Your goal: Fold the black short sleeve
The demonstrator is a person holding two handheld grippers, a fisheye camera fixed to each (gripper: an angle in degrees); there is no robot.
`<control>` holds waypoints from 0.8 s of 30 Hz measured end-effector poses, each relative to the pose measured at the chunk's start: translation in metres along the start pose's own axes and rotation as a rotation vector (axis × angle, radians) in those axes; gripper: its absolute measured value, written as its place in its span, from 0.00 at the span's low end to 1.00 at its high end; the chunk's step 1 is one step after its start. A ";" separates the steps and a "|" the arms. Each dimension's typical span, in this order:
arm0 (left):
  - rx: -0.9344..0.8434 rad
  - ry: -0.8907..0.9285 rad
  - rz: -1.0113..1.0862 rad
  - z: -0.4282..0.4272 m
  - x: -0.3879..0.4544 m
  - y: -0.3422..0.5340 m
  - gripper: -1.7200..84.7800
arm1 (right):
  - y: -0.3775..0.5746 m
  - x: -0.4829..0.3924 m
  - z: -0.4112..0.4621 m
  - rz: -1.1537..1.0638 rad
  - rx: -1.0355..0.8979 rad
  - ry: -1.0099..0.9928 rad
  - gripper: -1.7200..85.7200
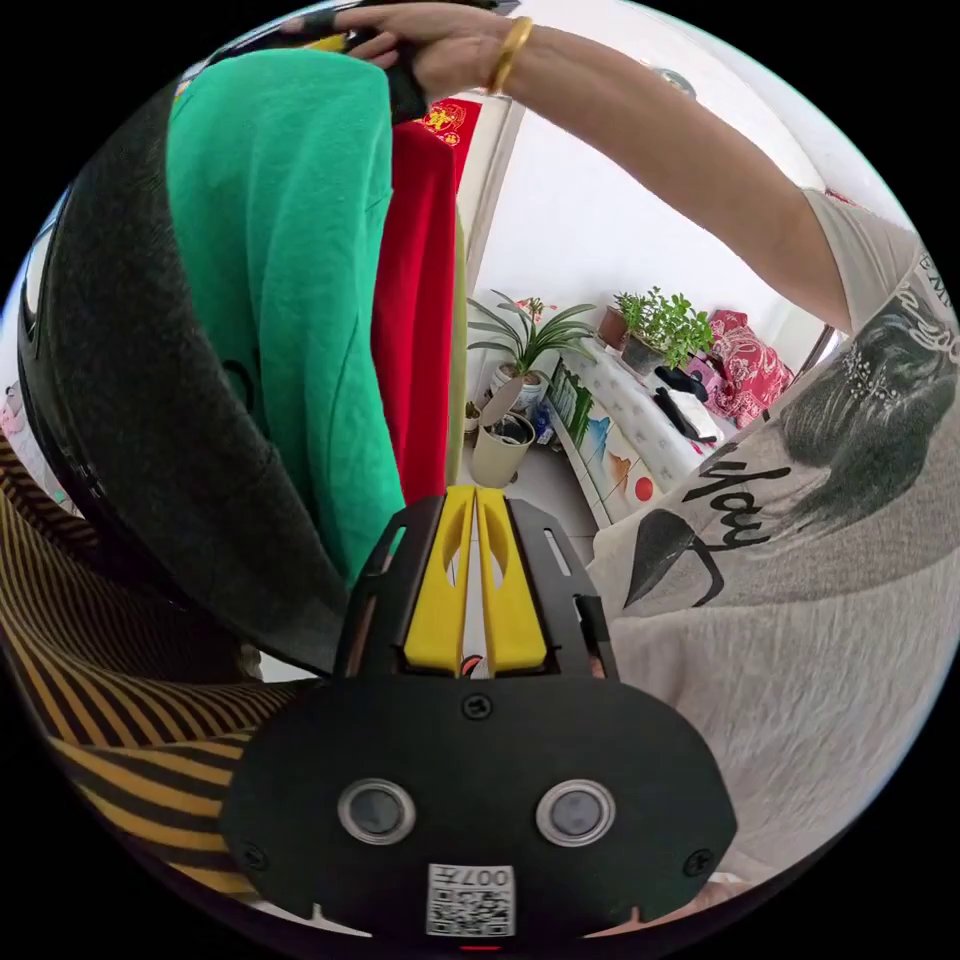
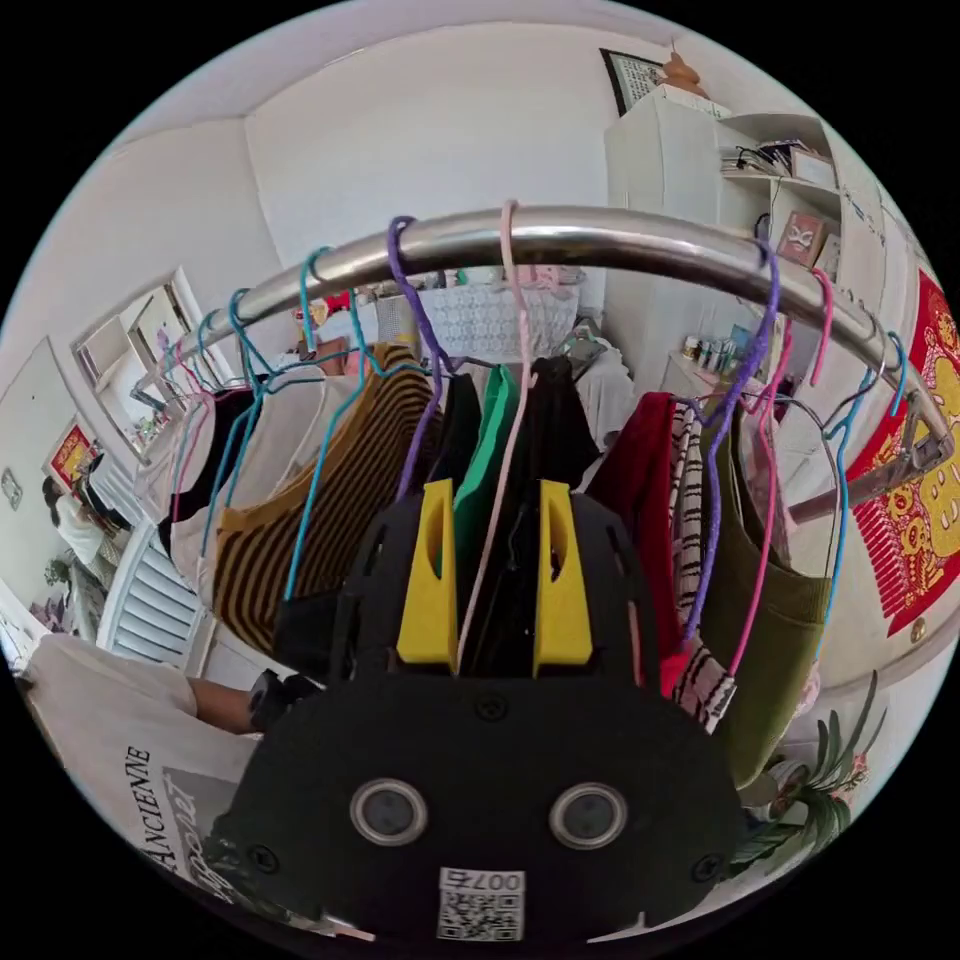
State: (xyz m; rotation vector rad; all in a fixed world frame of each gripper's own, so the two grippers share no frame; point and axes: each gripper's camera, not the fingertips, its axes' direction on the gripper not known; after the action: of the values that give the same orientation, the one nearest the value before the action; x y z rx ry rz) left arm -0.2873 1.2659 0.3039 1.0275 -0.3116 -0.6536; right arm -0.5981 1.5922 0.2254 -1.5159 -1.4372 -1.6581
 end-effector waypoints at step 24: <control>0.037 -0.050 -0.104 -0.065 -0.016 0.053 0.01 | -0.019 -0.011 -0.197 -0.052 0.126 0.026 0.02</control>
State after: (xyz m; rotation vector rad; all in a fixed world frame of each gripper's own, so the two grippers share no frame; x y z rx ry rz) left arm -0.2469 1.3394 0.3186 1.0694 -0.3164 -0.7706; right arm -0.6944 1.4194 0.2396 -1.3946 -1.5486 -1.5788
